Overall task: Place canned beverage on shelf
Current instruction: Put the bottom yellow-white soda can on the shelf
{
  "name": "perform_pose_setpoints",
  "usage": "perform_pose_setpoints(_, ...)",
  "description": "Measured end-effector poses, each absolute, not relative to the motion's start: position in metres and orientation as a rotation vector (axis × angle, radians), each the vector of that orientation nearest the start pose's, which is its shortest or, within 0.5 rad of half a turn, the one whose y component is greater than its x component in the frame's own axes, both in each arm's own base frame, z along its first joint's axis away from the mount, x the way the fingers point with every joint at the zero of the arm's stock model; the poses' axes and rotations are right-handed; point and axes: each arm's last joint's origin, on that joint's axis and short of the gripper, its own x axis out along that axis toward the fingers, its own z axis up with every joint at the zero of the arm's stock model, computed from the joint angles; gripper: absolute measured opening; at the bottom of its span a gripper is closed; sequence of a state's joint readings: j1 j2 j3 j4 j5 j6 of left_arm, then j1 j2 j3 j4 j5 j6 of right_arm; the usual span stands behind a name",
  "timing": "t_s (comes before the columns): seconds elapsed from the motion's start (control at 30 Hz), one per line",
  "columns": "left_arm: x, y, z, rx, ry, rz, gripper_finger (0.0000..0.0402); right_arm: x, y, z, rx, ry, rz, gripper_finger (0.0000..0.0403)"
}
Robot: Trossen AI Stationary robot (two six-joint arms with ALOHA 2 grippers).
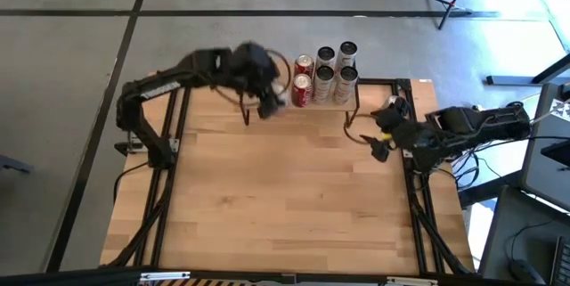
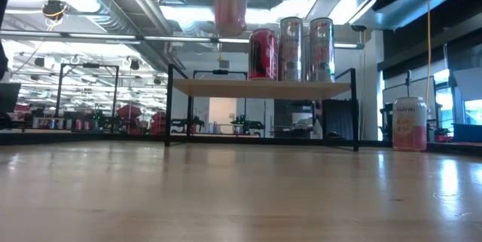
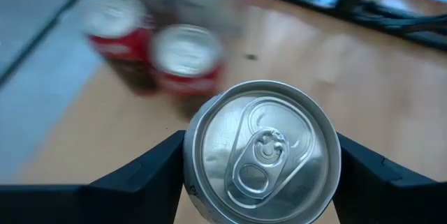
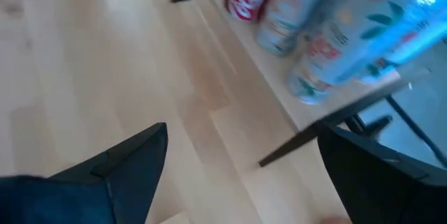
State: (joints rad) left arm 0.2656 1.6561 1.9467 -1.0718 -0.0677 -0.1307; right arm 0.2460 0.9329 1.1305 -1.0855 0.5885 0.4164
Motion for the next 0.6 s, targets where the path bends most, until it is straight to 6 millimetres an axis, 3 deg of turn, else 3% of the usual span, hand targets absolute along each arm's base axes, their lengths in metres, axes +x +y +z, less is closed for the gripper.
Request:
perform_pose_setpoints(0.17,0.301,0.142,0.426,-0.173,0.753,0.387,0.0259,0.150,0.007,0.351,0.080,0.739,-0.540,0.0356)
perform_pose_setpoints(0.33,0.297,0.196,0.404,-0.178,0.775,0.404,0.0259,0.150,-0.001,0.351,0.103,0.741,-0.588,0.0356)
perform_pose_setpoints(0.6,0.313,0.240,0.367,-0.208,0.798,0.375,0.0259,0.150,-0.008,0.351,0.119,0.743,-0.632,0.0356)
